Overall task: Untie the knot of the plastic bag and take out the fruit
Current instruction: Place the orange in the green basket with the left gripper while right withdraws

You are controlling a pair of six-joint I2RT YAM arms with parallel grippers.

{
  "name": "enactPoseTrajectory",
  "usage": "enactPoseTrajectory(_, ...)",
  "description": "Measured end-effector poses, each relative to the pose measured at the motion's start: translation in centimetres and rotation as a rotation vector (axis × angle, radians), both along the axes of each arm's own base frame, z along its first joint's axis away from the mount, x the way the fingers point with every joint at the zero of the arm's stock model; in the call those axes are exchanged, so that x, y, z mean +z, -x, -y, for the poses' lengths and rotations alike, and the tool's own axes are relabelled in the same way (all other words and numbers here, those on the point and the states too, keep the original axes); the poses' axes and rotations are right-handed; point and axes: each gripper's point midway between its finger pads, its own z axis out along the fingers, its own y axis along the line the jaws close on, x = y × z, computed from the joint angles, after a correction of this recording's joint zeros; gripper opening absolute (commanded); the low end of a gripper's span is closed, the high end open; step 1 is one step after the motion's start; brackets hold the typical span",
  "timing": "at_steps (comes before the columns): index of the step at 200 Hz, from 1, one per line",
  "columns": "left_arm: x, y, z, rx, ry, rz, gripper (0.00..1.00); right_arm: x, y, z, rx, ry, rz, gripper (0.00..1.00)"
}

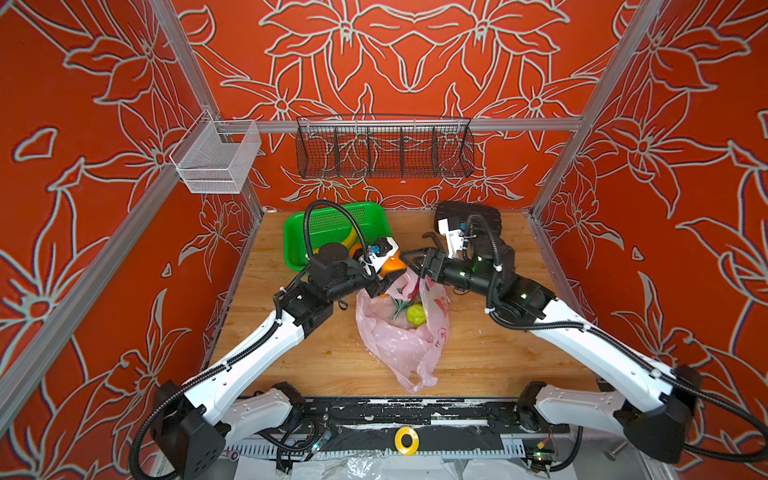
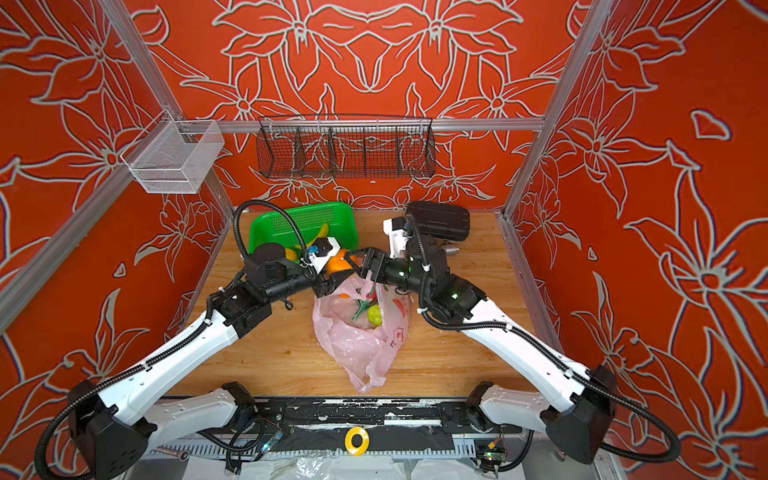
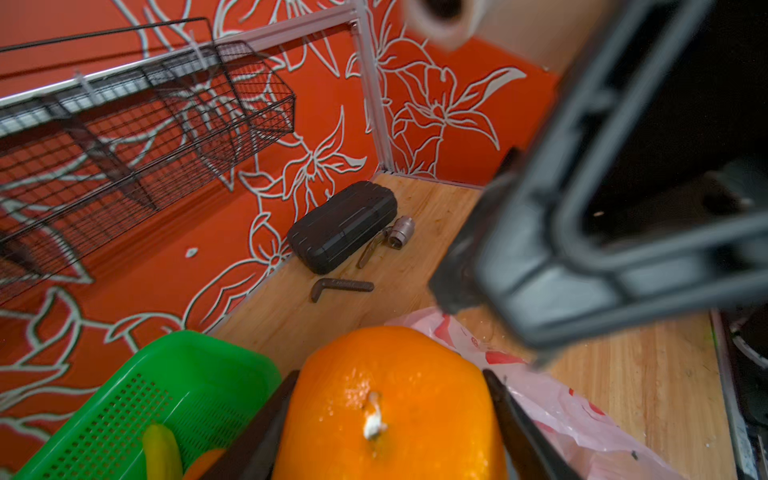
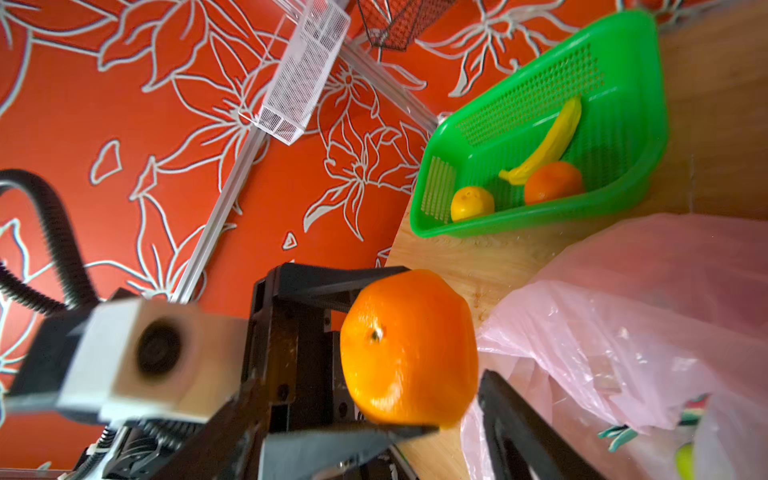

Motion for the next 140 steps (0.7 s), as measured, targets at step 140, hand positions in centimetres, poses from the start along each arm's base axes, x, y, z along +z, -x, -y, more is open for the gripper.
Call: enactPoseTrajectory(140,-12.2,-20.2,-21.4,0.972,0.223,-0.749,0.53,0.2,1.4,5.7,-0.167,0.067,0.123,0.97)
